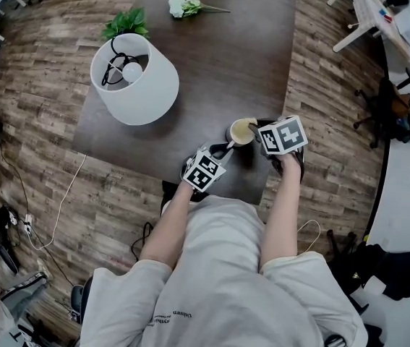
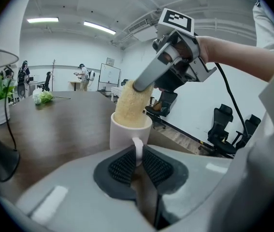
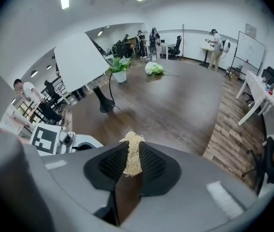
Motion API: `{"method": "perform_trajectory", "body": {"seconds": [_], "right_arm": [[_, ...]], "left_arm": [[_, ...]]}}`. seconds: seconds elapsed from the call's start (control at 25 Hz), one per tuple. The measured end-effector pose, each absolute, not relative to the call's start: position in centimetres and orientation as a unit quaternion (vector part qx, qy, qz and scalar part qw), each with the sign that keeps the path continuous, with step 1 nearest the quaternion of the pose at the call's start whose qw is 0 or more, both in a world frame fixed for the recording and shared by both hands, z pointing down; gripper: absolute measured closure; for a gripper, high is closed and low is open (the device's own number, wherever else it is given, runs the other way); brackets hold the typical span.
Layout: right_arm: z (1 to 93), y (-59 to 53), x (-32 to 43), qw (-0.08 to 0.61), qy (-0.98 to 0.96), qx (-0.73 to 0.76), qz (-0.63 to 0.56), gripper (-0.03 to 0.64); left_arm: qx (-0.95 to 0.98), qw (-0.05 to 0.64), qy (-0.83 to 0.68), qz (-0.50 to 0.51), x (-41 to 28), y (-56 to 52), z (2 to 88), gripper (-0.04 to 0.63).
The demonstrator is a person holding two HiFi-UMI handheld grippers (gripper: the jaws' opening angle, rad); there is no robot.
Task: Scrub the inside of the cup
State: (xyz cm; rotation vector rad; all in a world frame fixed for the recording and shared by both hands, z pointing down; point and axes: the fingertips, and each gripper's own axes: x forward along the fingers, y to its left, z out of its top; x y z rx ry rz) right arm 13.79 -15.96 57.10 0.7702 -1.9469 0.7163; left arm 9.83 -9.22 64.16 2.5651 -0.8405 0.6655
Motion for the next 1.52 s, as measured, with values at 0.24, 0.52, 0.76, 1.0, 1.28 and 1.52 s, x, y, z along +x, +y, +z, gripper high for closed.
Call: {"method": "perform_trajectory", "body": {"seconds": [0.24, 0.52, 0.76, 1.0, 1.28, 1.52], "right_arm": [[54.8, -17.7, 16.6, 0.406, -0.788, 0.37, 0.278, 0.529], [60.2, -15.4, 18.6, 0.459, -0.751, 0.358, 0.312, 0.529], [63.0, -12.7, 18.0, 0.49, -0.746, 0.291, 0.344, 0.531], [63.8, -10.5, 16.4, 0.51, -0.757, 0.221, 0.344, 0.531], [63.3, -10.4, 14.0, 0.494, -0.778, 0.199, 0.332, 0.532], [63.3, -10.0, 12.3, 0.5, -0.793, 0.167, 0.305, 0.532]], "left_arm": [[0.907, 0.183, -0.299, 0.232, 10.0, -9.3, 64.2, 0.551], [0.906, 0.188, -0.299, 0.231, 10.2, -9.3, 64.0, 0.549], [0.907, 0.187, -0.301, 0.228, 10.5, -9.4, 64.1, 0.551], [0.904, 0.196, -0.303, 0.228, 10.5, -9.6, 64.1, 0.551], [0.903, 0.199, -0.307, 0.226, 10.8, -9.9, 64.1, 0.551], [0.902, 0.203, -0.309, 0.225, 10.6, -10.0, 64.2, 0.551]]}}
